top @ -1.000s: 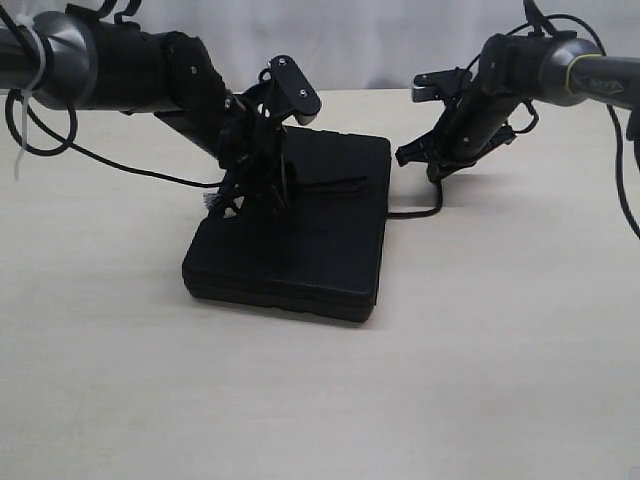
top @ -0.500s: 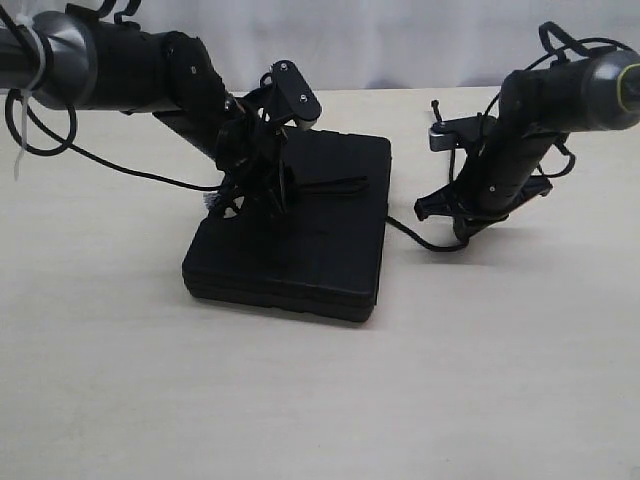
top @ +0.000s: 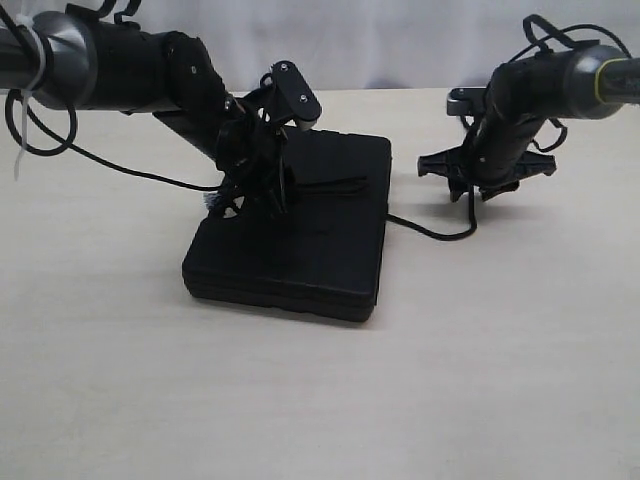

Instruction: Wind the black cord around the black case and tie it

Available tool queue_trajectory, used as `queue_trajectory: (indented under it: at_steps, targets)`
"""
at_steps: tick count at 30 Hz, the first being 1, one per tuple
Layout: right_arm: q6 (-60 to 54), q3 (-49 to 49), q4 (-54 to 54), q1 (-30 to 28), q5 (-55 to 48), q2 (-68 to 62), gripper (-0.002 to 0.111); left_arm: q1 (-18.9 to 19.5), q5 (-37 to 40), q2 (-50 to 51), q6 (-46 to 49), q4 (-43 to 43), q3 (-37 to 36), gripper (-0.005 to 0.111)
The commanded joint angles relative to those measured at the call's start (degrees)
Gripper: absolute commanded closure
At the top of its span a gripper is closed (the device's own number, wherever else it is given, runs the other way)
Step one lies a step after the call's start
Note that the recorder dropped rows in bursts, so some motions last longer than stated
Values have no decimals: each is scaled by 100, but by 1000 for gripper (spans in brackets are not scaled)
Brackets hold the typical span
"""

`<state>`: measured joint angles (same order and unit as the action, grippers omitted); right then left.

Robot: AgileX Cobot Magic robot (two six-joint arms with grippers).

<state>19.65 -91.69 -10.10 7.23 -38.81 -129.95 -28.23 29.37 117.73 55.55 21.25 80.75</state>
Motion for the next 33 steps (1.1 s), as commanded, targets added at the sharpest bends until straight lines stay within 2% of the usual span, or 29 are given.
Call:
queue_trajectory:
  at_steps: [1, 2, 3, 4, 5, 8, 10, 15, 18, 21, 26, 33]
  targets:
    - [-183, -131, -66, -179, -5, -418, 82, -3, -96, -77, -6, 45, 5, 57]
    - [-360, -131, -66, -179, -5, -475, 87, -3, -96, -77, -6, 45, 5, 57]
    - [-798, -131, 4, -167, -5, -573, 101, -3, -61, -77, -6, 45, 5, 57]
    - [-1204, -131, 205, -153, -5, -593, 104, -3, 24, -77, 22, 45, 5, 57]
    - [-1858, -131, 672, -123, 10, -616, 104, -3, 234, -77, 235, 45, 5, 57]
    - [-2780, -120, 1551, -53, 127, -518, 104, -3, 965, -77, 1197, 45, 5, 58]
    - [-2909, 102, 1650, -1, 519, -320, 104, -13, 1212, -77, 1673, 147, 5, 58]
    - [-3070, 1492, 1650, 2, 2376, 511, 104, -85, 1306, -118, 2783, 856, 5, 58]
    - [-3375, 1970, 1650, 26, 2825, 747, 104, -246, 1369, -356, 2841, 963, 5, 58]
    - [-3481, 2046, 1650, 26, 2855, 763, 104, -430, 1948, -426, 3544, 1545, -6, 58]
    - [-3505, 2046, 1650, 26, 2787, 763, 104, -600, 1906, -133, 3634, 1546, -6, 58]
    - [-3505, 2046, 1694, 26, 2787, 763, 104, -614, 1304, 183, 3634, 1544, -6, 58]
